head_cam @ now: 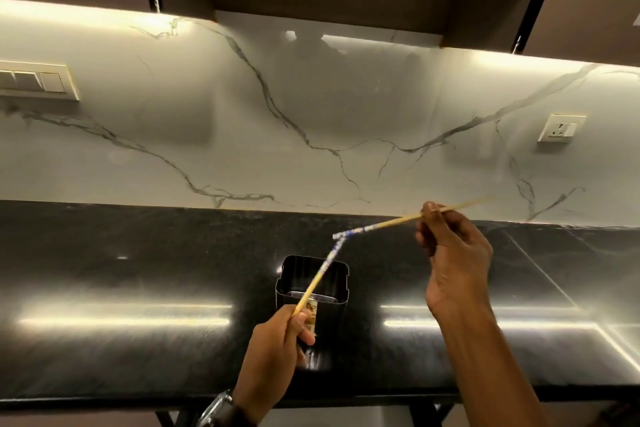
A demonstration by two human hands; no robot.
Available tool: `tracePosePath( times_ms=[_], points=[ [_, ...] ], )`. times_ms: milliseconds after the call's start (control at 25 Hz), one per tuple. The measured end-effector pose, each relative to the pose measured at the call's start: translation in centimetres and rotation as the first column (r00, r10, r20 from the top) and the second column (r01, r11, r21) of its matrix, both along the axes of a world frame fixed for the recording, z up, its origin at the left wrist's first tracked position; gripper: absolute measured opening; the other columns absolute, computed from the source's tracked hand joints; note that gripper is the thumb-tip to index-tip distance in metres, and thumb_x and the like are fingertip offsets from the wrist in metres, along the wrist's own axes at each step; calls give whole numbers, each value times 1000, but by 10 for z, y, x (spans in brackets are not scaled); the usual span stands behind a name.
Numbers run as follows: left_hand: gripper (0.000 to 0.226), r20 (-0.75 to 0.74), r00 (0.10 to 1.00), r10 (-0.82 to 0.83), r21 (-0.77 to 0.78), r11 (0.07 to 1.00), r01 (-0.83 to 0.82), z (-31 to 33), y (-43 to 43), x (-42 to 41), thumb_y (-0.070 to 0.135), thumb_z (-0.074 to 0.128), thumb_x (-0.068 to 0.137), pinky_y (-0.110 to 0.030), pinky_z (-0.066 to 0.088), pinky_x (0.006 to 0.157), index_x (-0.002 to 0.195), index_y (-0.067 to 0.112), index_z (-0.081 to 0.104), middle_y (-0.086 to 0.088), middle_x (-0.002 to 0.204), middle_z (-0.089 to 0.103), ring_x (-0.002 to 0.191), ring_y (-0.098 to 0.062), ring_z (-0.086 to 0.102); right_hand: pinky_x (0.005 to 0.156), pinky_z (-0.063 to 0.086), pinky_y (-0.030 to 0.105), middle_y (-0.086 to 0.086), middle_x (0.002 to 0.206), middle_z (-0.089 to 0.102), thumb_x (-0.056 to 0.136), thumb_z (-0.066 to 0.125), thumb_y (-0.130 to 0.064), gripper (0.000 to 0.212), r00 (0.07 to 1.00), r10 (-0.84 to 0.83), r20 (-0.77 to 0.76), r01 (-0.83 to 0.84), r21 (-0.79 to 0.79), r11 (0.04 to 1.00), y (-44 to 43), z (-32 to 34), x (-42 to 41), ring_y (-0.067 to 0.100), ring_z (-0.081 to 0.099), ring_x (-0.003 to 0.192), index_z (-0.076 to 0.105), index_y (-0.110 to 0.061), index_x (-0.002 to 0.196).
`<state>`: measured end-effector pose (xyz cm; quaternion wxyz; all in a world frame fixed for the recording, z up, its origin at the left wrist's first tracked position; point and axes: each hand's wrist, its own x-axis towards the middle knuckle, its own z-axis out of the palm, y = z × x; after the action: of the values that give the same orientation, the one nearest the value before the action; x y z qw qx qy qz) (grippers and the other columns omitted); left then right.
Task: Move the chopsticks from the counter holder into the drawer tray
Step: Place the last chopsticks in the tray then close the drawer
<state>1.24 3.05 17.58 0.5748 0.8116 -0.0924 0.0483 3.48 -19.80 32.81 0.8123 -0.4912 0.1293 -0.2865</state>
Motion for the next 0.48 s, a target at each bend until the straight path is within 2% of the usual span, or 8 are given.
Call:
tracePosePath(
  times_ms=[40,120,240,360,480],
  points=[
    [33,-89,996,26,-147,988,-39,1,-2,-2,38,44,101,-37,60,59,101,14,67,-6,79,76,63,-24,71,75,61,29,6,86,76,85,79,-13,9,999,46,21,-48,106,993,1,-6,-5,17,73,80,76,-10,92],
    [36,-220,975,25,-339,935,-101,8,-9,-2,33,44,103,-34,61,66,106,6,67,-10,86,79,75,-28,76,77,63,30,11,90,78,88,73,-4,7,990,139,8,-136,278,951,13,-24,-16,21,77,85,74,-7,95],
    [33,-309,948,-76,-607,783,-135,28,-21,-4,24,41,108,-42,60,84,116,4,66,-14,104,79,98,-30,77,81,64,34,22,99,76,91,65,5,17,973,221,-66,-174,419,891,44,-55,-31,27,78,89,69,3,108],
    [35,-329,932,-152,-769,616,-172,39,-29,-9,25,43,108,-46,56,96,123,3,65,-18,115,76,109,-32,74,85,62,33,22,106,77,88,70,-1,28,940,298,-165,-208,417,885,71,-84,-49,26,77,93,70,0,116],
    [35,-365,913,-181,-827,514,-228,43,-37,-13,22,43,108,-47,55,97,125,1,64,-21,117,75,111,-33,72,88,58,40,19,107,78,83,75,-8,28,898,337,-284,-225,362,905,95,-110,-66,32,73,100,74,-6,111]
  ],
)
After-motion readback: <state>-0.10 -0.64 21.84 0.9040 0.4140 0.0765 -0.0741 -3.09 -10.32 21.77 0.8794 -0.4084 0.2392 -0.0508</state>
